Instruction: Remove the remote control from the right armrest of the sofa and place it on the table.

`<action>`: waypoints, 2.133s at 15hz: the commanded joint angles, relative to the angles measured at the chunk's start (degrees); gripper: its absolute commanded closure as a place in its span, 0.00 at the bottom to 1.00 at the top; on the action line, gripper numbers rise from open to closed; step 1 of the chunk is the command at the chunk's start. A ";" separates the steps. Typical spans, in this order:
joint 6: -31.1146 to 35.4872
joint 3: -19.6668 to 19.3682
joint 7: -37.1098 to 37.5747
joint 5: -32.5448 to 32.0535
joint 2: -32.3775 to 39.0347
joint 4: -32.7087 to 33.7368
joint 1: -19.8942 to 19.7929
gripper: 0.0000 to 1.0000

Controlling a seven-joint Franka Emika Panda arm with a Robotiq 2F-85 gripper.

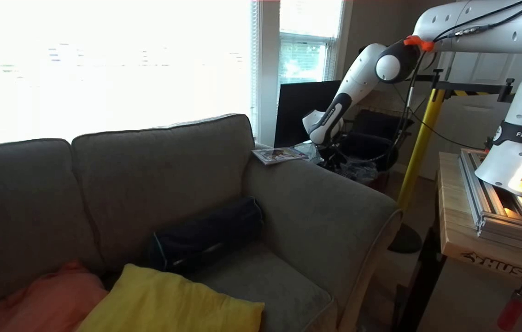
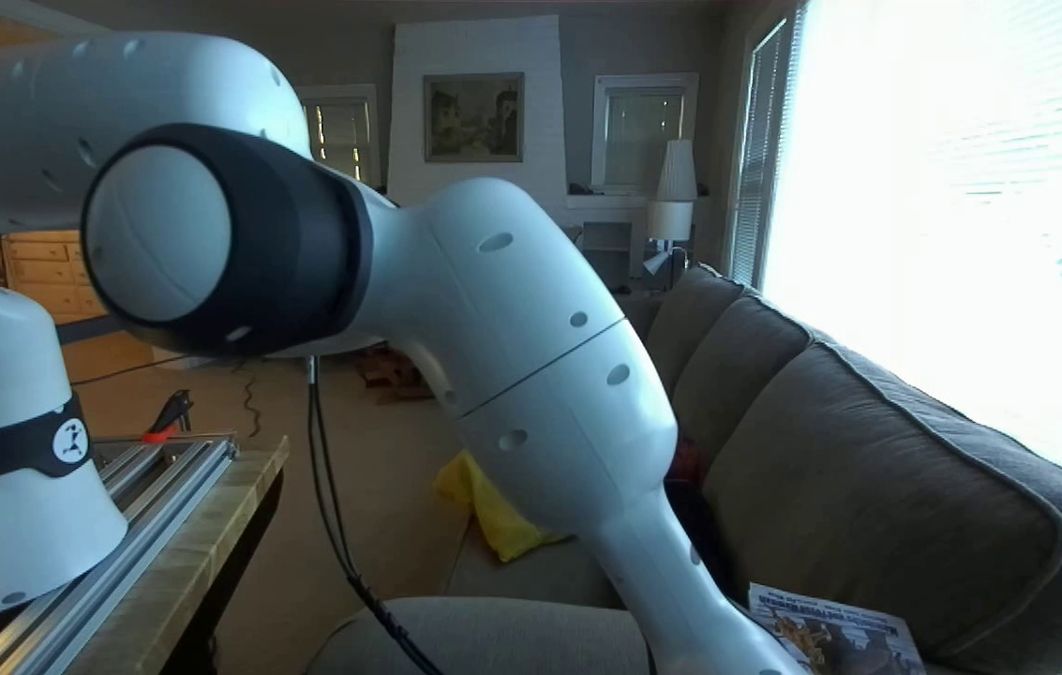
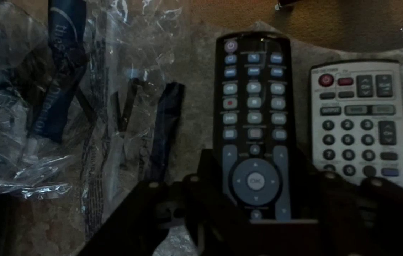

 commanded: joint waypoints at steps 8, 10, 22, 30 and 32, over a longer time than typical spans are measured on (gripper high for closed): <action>-2.48 -2.81 2.72 0.14 -0.03 1.51 0.45 0.00; -1.21 -3.60 5.03 -0.01 -0.22 2.41 0.86 0.00; 21.95 -9.33 24.95 -2.06 -16.54 -21.54 13.79 0.00; 39.27 -23.49 38.00 -0.96 -24.41 -42.07 30.26 0.00; 44.47 -26.52 38.40 0.41 -27.07 -47.81 34.33 0.00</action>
